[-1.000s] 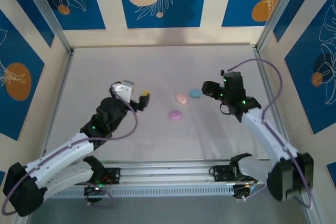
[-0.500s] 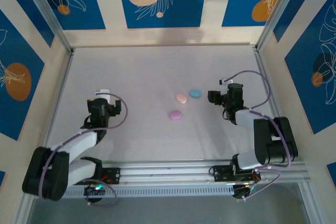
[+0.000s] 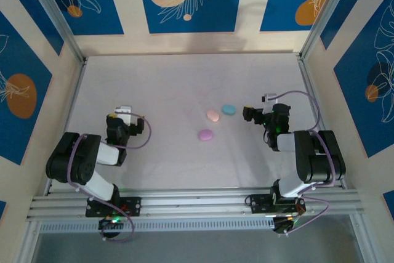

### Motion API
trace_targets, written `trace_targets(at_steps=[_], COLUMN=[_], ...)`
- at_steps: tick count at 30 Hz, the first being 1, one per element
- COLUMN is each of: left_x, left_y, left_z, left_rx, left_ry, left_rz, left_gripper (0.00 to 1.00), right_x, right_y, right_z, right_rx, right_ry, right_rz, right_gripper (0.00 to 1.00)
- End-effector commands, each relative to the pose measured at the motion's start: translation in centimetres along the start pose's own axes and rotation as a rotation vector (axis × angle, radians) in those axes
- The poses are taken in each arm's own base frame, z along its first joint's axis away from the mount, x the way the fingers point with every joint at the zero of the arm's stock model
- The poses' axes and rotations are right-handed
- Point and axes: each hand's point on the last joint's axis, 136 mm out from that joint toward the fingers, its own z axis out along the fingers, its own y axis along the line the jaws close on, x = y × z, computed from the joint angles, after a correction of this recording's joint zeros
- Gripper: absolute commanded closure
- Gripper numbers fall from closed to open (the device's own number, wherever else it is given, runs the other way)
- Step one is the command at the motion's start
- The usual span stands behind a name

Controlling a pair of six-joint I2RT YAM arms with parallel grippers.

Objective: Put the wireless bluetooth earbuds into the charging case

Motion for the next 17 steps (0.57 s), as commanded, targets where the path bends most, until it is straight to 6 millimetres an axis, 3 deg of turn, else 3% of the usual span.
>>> trace_targets(at_steps=[1, 17], left_x=[-2.52, -2.88], left_y=[1.78, 0.93], left_z=[1.38, 1.39], left_rx=[-0.084, -0.035], left_ry=[-0.004, -0.037], left_rz=[-0.051, -0.032], left_gripper=[0.00, 0.00], right_x=[-1.58, -1.60], right_y=[-0.11, -0.06], right_z=[0.09, 0.12], right_rx=[0.017, 0.012], right_ry=[-0.052, -0.049], right_rz=[-0.013, -0.012], right_gripper=[0.01, 0.01])
